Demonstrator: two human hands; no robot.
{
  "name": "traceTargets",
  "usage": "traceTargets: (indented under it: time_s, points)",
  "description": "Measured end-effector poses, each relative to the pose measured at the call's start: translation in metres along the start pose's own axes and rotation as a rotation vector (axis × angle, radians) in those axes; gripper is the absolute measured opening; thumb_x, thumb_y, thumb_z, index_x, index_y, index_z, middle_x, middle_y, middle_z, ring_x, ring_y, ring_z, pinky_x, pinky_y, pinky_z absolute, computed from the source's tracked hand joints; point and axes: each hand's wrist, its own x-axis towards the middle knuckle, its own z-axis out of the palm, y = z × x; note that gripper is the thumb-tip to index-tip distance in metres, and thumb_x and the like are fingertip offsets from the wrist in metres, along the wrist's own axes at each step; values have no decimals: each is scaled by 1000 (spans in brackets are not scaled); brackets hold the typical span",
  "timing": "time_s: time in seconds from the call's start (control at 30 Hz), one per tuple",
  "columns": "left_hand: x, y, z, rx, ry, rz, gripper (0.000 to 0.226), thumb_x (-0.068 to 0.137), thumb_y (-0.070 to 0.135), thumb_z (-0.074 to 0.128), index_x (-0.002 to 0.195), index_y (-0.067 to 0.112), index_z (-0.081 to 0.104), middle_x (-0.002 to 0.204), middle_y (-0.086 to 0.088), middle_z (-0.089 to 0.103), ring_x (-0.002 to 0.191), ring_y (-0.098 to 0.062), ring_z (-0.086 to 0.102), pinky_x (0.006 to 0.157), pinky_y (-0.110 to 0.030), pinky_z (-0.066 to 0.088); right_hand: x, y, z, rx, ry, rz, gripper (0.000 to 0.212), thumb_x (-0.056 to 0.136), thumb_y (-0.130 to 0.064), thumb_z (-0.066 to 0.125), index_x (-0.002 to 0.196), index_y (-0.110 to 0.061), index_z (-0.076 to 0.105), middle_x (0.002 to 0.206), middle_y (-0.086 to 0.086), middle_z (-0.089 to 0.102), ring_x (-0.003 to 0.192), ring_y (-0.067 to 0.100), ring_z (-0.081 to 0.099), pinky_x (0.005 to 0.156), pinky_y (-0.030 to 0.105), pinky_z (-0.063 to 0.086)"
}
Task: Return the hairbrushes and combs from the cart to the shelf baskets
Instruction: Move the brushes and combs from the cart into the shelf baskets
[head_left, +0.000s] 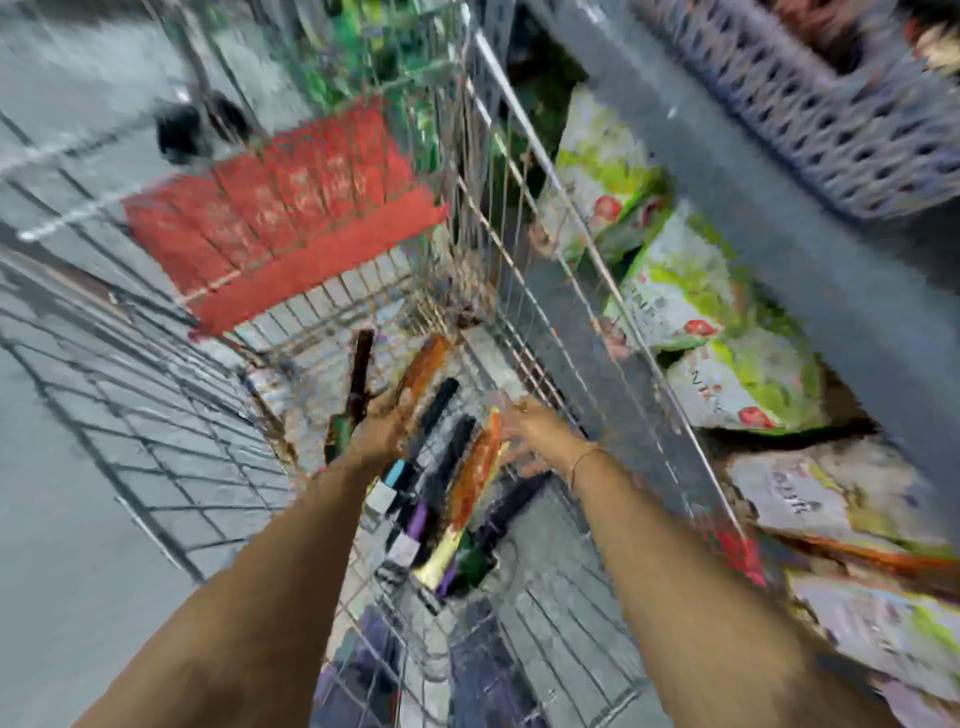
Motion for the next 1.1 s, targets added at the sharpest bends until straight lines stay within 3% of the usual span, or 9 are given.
traceTargets:
  time_s: [0.07,0.13,0.23,0.4,0.53,0.73,0.9,1.0,1.1]
  points:
    - [20,-12,2,80,111,22,30,93,10,47,117,-8,53,75,-7,50,57,-9,52,44,-14,44,19,13,5,-97,4,10,15,97,-28,42,101,-15,48,104,22,50,34,4,53,40,16,45]
    - [39,-31,0,259,170,-2,41,86,13,59,121,-7,55,95,-16,60,78,-25,60,64,-28,42,38,36,13,-98,-31,99,29,93,-24,52,118,-12,45,108,16,52,40,7,57,51,25,51]
    - [57,-46,-2,432,163,-22,43,84,12,62,119,-12,55,127,-26,59,115,-36,55,77,-25,45,59,60,41,-84,-10,185,25,82,-24,68,94,-9,52,98,13,52,67,20,54,69,40,52]
    - [65,-62,3,695,193,52,56,69,14,75,121,4,57,122,-21,62,111,-34,59,89,-34,47,70,72,93,-142,157,167,88,69,-34,79,135,-2,29,137,19,43,123,36,48,103,41,45]
    - [74,-67,6,671,143,29,78,56,14,85,125,5,52,122,-18,63,114,-33,58,93,-34,47,77,75,110,-167,387,196,67,75,-23,75,124,-10,33,133,15,48,100,35,61,75,33,52]
    - [76,-61,1,484,185,-33,44,60,8,79,99,-3,63,90,-14,60,89,-30,61,72,-34,47,69,69,95,10,427,175,56,76,-13,72,124,-2,44,126,19,57,108,33,60,80,25,48]
    - [75,-51,-1,237,114,-81,20,64,-2,73,81,4,65,78,-8,54,71,-21,50,63,-27,41,62,39,71,60,473,72,74,70,-27,72,132,-4,39,131,19,52,110,38,59,89,45,54]
    - [76,-49,-4,-11,25,-138,27,70,-6,66,63,15,51,55,-4,57,55,-18,50,57,-23,36,68,25,48,-224,584,-37,65,76,-25,69,129,-5,38,133,17,39,95,30,58,57,19,47]
    - [77,-49,2,-128,-13,-163,23,80,-3,59,71,17,54,47,4,62,39,-7,58,53,-20,40,75,24,47,-484,522,-83,69,78,-15,71,134,-10,32,134,18,32,101,33,60,69,22,47]
